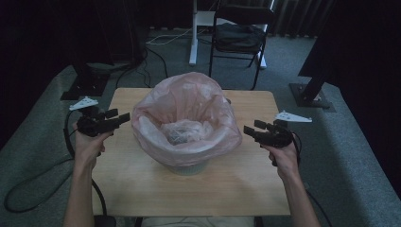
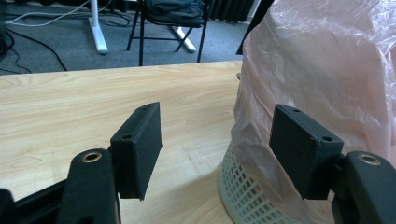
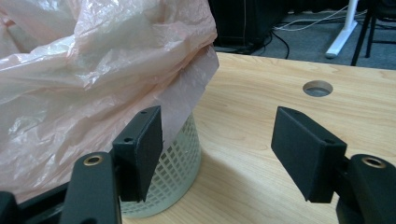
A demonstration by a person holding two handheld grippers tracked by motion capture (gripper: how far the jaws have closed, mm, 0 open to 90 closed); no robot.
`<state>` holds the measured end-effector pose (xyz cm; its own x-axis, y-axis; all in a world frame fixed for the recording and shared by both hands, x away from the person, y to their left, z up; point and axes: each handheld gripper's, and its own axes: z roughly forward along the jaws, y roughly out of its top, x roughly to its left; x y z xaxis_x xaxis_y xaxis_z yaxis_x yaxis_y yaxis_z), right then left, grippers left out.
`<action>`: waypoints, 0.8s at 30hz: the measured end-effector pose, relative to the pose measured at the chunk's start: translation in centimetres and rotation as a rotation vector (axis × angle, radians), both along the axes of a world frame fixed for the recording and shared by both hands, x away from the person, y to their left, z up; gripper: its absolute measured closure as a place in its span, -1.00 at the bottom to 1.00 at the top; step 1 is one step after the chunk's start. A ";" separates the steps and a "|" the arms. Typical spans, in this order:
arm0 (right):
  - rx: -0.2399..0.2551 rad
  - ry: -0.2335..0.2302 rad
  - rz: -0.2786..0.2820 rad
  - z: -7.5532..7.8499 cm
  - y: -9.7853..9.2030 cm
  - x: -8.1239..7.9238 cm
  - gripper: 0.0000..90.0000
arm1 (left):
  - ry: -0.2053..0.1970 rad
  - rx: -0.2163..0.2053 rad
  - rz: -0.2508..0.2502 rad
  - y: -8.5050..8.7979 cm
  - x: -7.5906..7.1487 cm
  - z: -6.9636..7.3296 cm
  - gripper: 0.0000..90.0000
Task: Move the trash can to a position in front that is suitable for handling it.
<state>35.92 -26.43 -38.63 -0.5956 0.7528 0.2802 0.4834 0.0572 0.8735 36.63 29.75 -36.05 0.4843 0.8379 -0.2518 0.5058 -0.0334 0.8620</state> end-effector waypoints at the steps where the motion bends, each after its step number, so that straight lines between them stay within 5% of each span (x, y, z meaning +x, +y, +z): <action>1: 0.000 0.000 0.000 0.0 0.0 0.0 -0.26 | 0.001 -0.001 -0.004 -0.1 0.0 0.0 -0.24; 12: -0.014 -0.015 -0.008 0.1 1.1 0.5 -0.30 | 0.016 0.042 -0.016 -2.7 1.5 -1.3 -0.24; 24: -0.053 -0.038 0.085 0.1 4.9 1.3 -0.25 | 0.025 0.058 -0.078 -4.2 1.9 -1.9 -0.22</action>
<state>37.21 -21.52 -38.54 -0.6676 0.7119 0.2179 0.4417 0.1432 0.8857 38.52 25.51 -37.91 0.5424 0.8116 -0.2168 0.5215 -0.1230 0.8444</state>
